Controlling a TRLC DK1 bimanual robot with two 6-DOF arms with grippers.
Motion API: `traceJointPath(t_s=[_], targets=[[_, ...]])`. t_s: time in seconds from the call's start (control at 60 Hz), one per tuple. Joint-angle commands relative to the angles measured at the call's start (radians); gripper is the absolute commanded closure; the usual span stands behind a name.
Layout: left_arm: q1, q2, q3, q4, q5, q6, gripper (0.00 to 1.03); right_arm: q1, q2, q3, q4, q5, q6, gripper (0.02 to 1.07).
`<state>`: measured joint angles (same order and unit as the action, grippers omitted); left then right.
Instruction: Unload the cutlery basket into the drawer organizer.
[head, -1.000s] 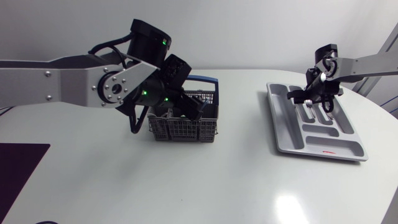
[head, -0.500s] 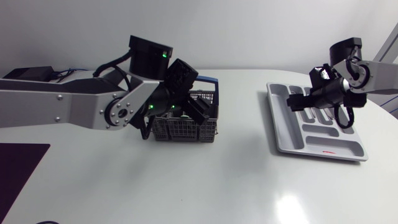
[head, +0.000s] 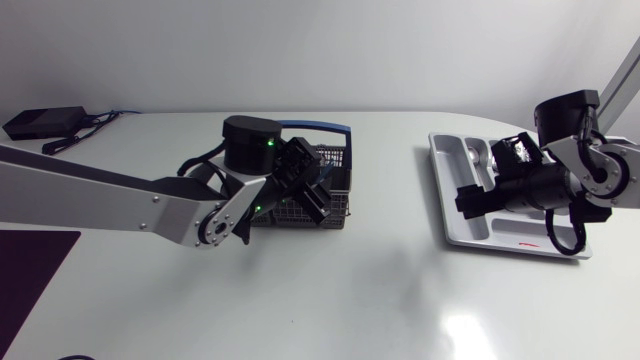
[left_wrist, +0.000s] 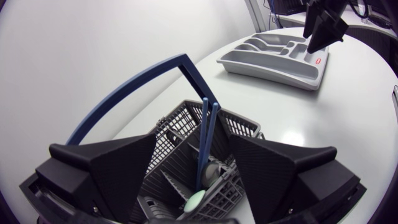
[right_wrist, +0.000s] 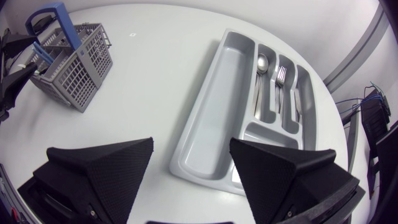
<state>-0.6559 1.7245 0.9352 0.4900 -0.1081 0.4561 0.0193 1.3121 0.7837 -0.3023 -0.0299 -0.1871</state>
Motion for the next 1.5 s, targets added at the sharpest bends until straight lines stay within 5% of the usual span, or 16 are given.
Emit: traceJointPath(t_s=[0.0, 0.2, 0.883, 1.483], targets=[[-0.002, 0.038, -0.012, 0.038, -0.008, 0.03, 0.21, 0.021, -0.03, -0.037, 0.014, -0.002, -0.008, 0.18], [0.004, 0.093, 0.034, 0.067, -0.01, 0.027, 0.31, 0.037, -0.045, -0.061, 0.022, -0.002, -0.006, 0.18], [-0.025, 0.158, 0.062, 0.159, -0.042, 0.027, 1.0, 0.062, -0.06, -0.097, 0.04, 0.013, -0.005, 0.18], [-0.028, -0.026, -0.042, 0.163, -0.048, 0.024, 1.0, 0.122, -0.091, -0.101, 0.029, 0.047, -0.011, 0.18]])
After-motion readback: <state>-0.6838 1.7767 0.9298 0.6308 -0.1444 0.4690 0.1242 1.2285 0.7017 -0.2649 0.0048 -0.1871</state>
